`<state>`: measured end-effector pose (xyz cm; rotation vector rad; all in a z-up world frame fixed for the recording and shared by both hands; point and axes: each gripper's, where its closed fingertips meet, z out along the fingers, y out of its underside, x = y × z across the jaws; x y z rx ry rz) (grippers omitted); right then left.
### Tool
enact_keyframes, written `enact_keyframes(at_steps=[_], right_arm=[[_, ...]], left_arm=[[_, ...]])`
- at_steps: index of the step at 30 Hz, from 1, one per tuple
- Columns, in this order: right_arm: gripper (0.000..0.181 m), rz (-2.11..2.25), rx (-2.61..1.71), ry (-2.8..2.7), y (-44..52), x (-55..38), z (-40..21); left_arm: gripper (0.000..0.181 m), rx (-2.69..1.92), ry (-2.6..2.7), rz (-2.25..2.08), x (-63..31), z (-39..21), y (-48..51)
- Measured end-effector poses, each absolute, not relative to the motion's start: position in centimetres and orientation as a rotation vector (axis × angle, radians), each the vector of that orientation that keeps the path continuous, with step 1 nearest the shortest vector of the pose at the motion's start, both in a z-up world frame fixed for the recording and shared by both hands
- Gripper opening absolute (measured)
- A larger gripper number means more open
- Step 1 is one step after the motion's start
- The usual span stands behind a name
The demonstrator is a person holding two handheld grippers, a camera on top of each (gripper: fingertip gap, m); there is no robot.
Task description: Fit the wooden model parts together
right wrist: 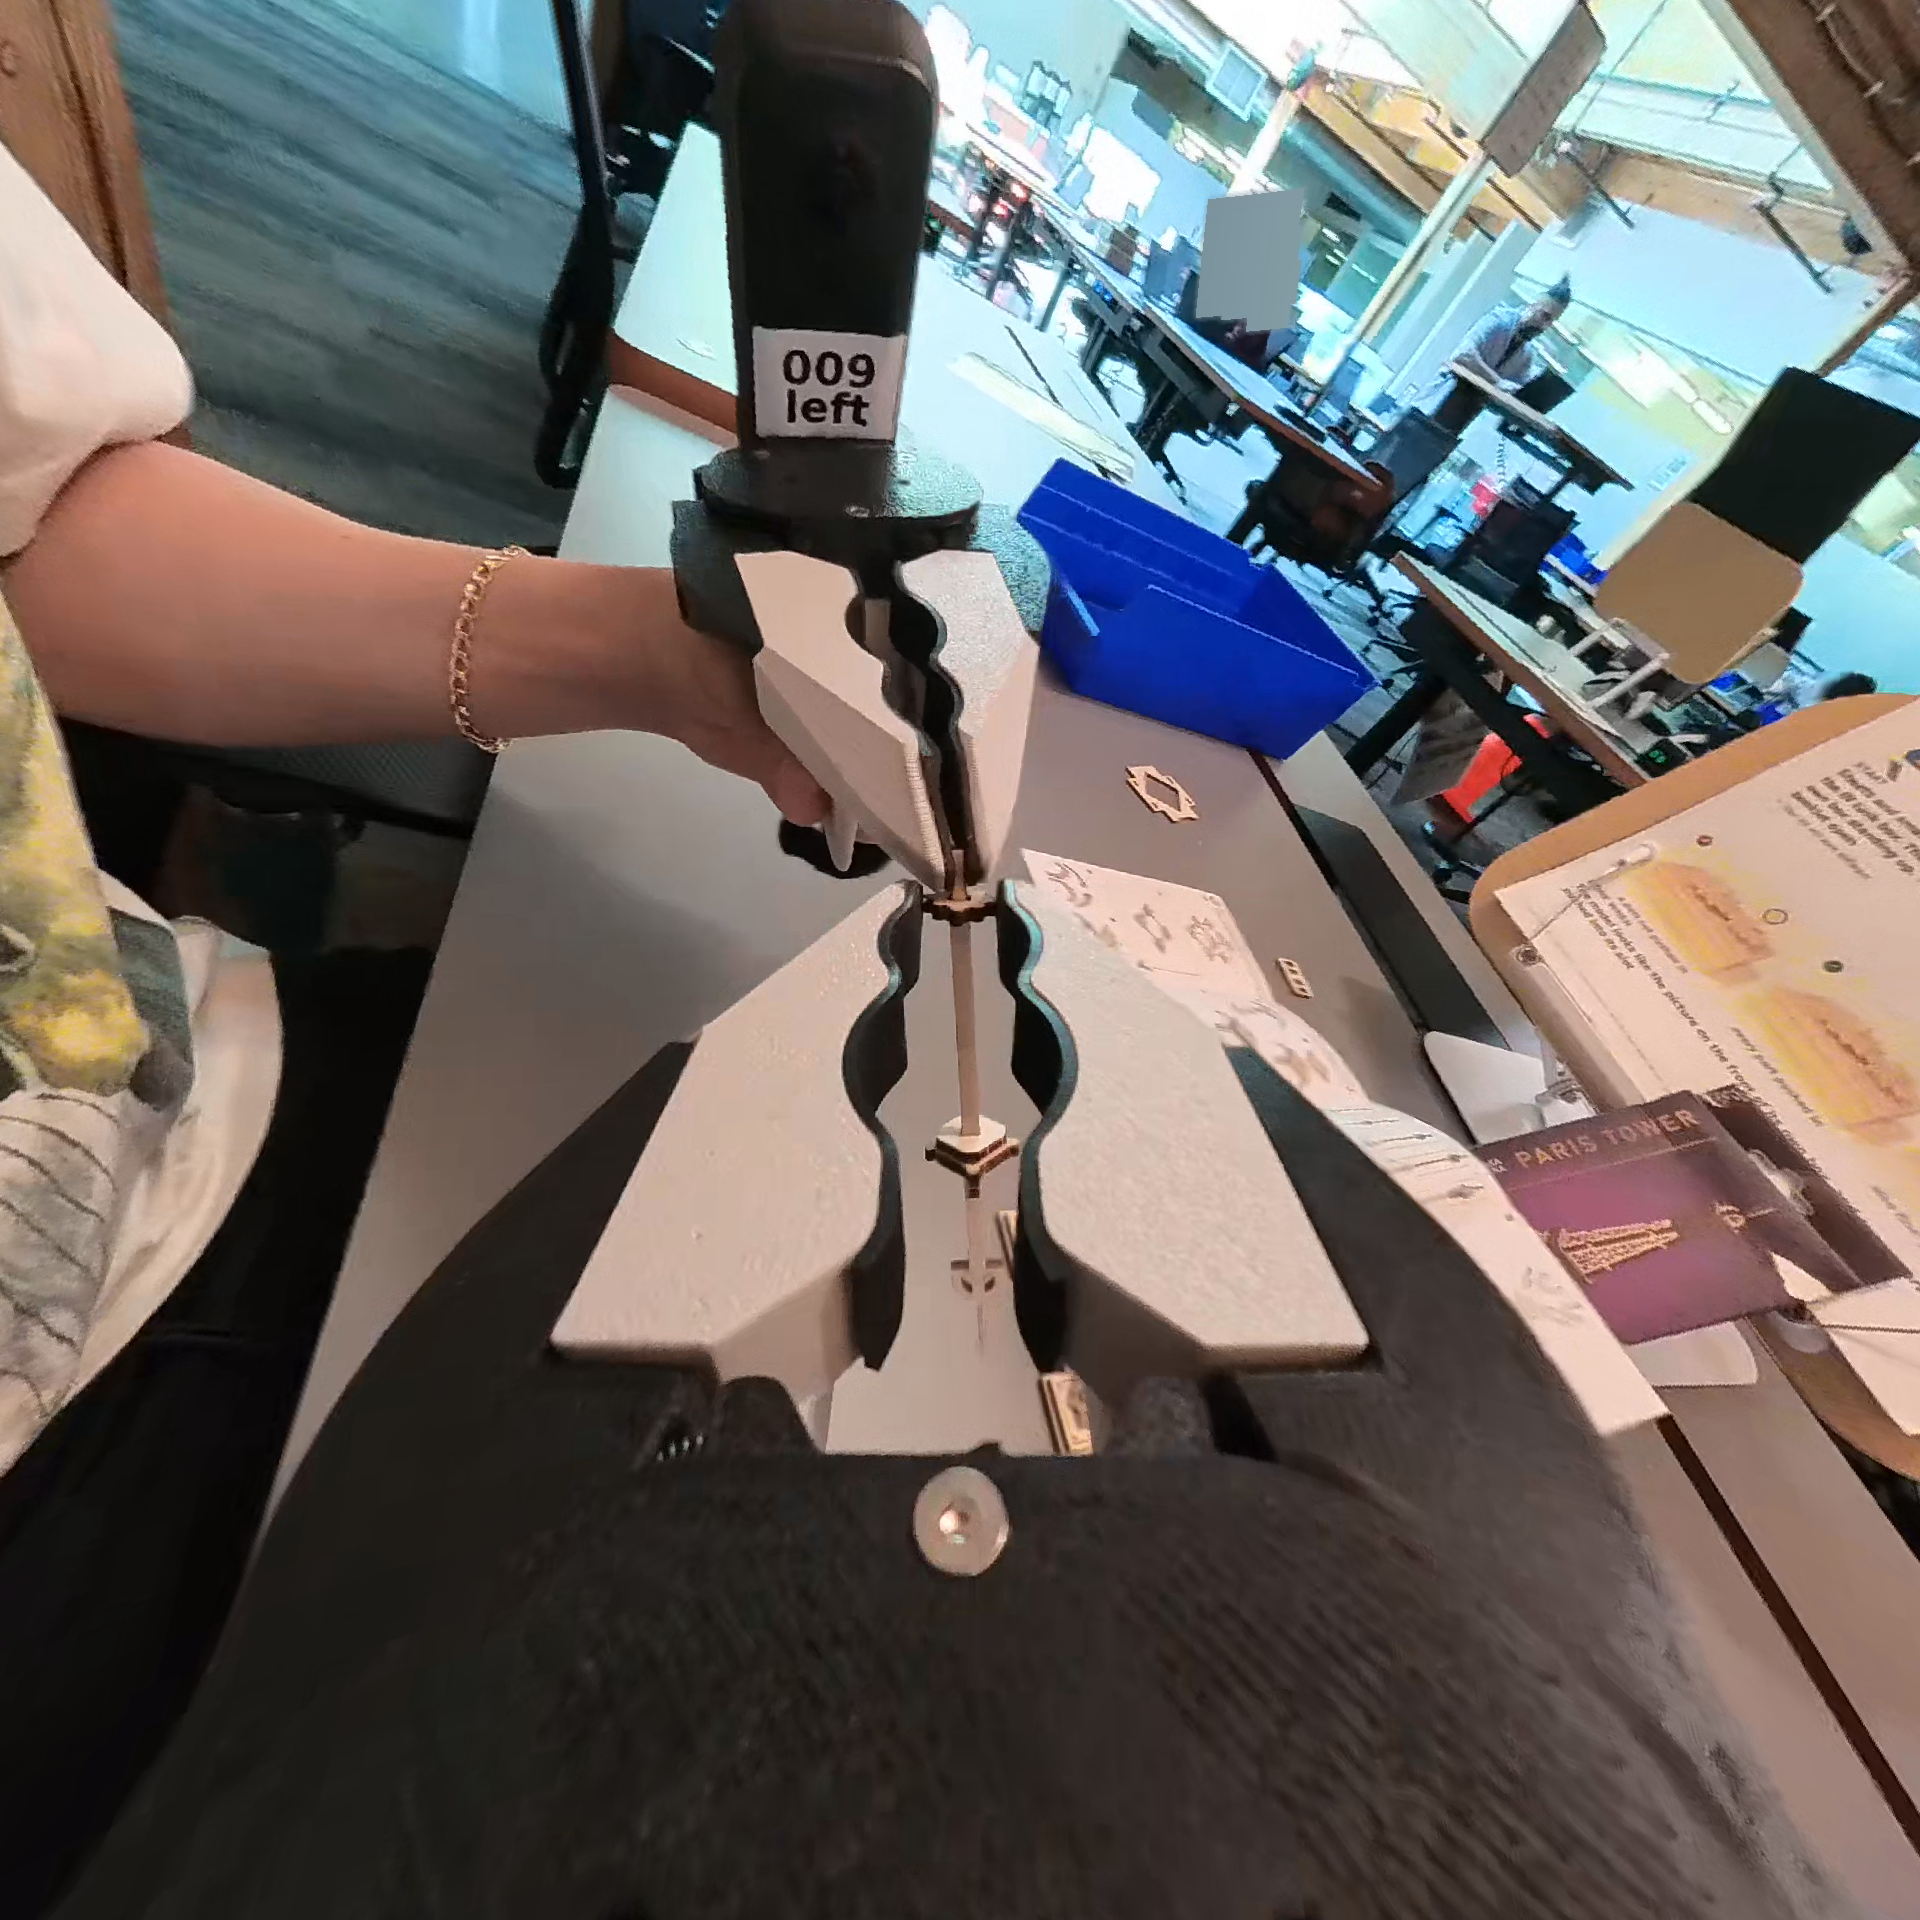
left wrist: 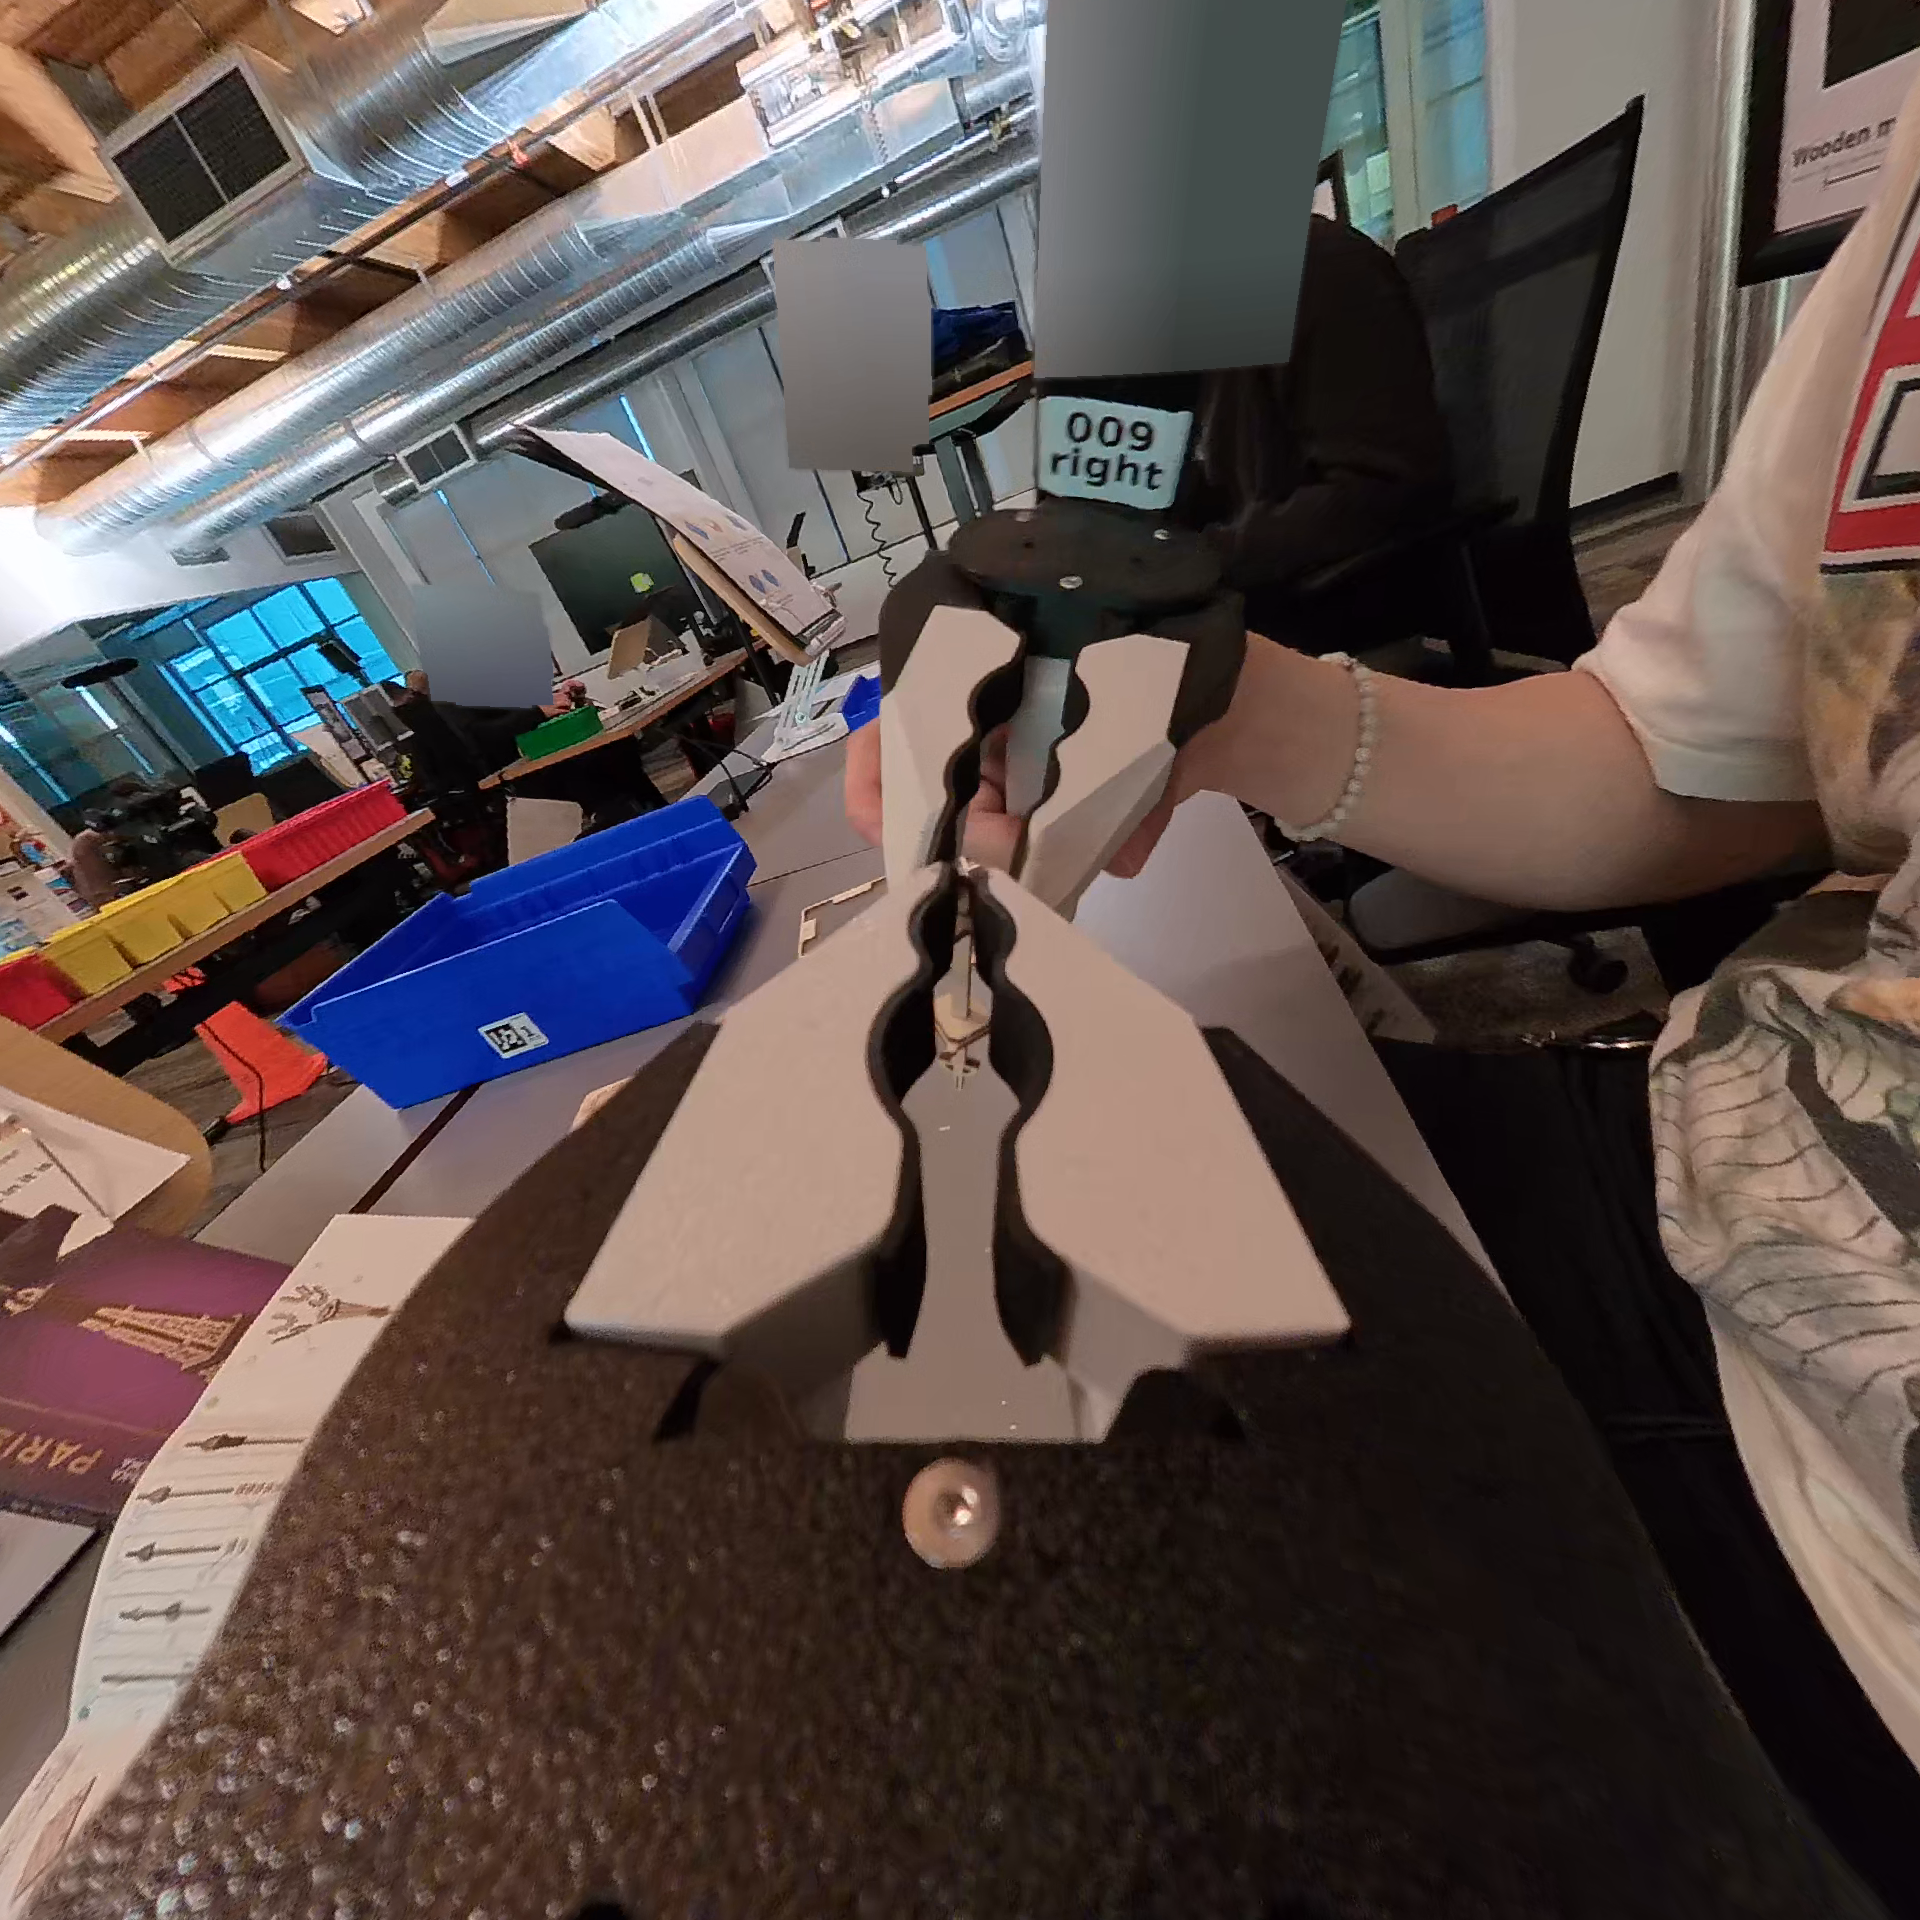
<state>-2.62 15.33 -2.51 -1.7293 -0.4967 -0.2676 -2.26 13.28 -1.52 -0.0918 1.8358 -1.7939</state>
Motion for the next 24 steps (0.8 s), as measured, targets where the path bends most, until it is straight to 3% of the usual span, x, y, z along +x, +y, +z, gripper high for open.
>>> enact_keyframes(at_steps=[5, 9, 24], right_arm=[[0.011, -0.046, -1.695, -0.466, 14.7, -3.3, -2.6], [0.011, -0.368, -1.751, -0.489, 15.5, -1.9, -2.6], [0.01, -0.901, -1.538, -0.222, 17.4, 1.1, 0.1]], left_arm=[[0.0, -0.081, 1.856, -1.835, -2.6, -1.6, 12.8], [0.0, -0.174, 1.839, -1.811, -1.6, -1.6, 13.5], [0.0, -0.586, 1.586, -1.997, 1.0, 0.9, 16.0]])
